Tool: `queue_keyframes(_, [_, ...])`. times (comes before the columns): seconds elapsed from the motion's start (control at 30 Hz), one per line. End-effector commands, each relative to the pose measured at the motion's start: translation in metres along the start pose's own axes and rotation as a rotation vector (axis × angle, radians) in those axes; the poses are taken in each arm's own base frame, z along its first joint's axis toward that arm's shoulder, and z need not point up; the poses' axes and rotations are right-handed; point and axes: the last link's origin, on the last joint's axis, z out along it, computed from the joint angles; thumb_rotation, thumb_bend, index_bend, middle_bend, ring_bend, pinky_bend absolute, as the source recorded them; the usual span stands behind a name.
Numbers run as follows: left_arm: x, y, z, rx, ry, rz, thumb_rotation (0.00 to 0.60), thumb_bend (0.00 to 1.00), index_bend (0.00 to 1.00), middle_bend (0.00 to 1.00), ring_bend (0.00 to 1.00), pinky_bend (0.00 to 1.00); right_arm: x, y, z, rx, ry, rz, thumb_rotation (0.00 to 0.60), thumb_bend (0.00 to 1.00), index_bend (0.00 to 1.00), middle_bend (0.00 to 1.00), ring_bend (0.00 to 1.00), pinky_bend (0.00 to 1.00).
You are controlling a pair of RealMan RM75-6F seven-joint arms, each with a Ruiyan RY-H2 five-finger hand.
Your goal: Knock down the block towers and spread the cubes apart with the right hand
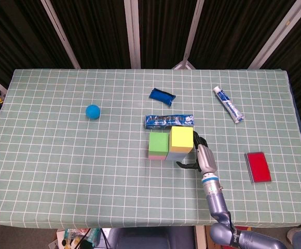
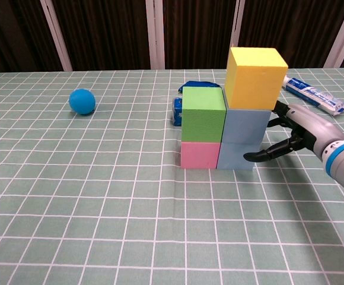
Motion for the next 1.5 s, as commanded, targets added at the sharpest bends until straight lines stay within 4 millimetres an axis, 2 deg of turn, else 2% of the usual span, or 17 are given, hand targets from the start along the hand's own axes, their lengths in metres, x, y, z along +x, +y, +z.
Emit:
queue_keyframes(0.03, [0.000, -0.001, 0.001, 0.002, -0.001, -0.001, 0.600, 0.25, 0.10, 0.00, 0.00, 0.00, -0.001, 0.000, 0.003, -0.003, 0.002, -0.002, 0.600, 0.09, 0.00, 0.13, 0.20, 0.00])
queue_keyframes(0.23, [0.000, 0.000, 0.003, 0.004, 0.001, 0.000, 0.600, 0.25, 0.10, 0.00, 0.00, 0.00, -0.004, 0.002, 0.008, -0.011, -0.001, -0.021, 0.600, 0.09, 0.00, 0.21, 0.27, 0.00])
queue_keyframes(0.57, [-0.002, 0.000, 0.006, 0.014, -0.001, 0.003, 0.600, 0.25, 0.10, 0.00, 0.00, 0.00, -0.013, -0.002, 0.015, -0.010, -0.016, -0.011, 0.600, 0.09, 0.01, 0.29, 0.33, 0.00])
queue_keyframes(0.67, [-0.002, 0.000, 0.006, 0.015, -0.001, 0.003, 0.600, 0.25, 0.10, 0.00, 0.00, 0.00, -0.014, -0.004, 0.017, -0.006, -0.005, -0.013, 0.600, 0.09, 0.05, 0.34, 0.37, 0.00])
queue_keyframes(0.8, [-0.002, 0.000, 0.007, 0.016, -0.004, 0.003, 0.600, 0.25, 0.10, 0.00, 0.00, 0.00, -0.014, -0.003, 0.019, -0.016, 0.018, 0.001, 0.600, 0.09, 0.11, 0.50, 0.43, 0.02])
queue_keyframes(0.93, [-0.002, 0.000, 0.007, 0.015, -0.004, 0.003, 0.600, 0.26, 0.10, 0.00, 0.00, 0.00, -0.013, -0.001, 0.021, -0.037, 0.027, 0.033, 0.600, 0.09, 0.12, 0.52, 0.47, 0.04])
queue_keyframes(1.23, [-0.003, 0.001, 0.007, 0.016, -0.003, 0.005, 0.600, 0.25, 0.10, 0.00, 0.00, 0.00, 0.003, 0.005, 0.023, -0.030, 0.076, -0.014, 0.600, 0.09, 0.13, 0.55, 0.50, 0.04])
queue_keyframes(1.5, [-0.003, 0.001, 0.008, 0.018, -0.003, 0.001, 0.600, 0.25, 0.10, 0.00, 0.00, 0.00, 0.038, 0.005, 0.022, -0.043, 0.114, -0.049, 0.600, 0.09, 0.14, 0.58, 0.53, 0.04])
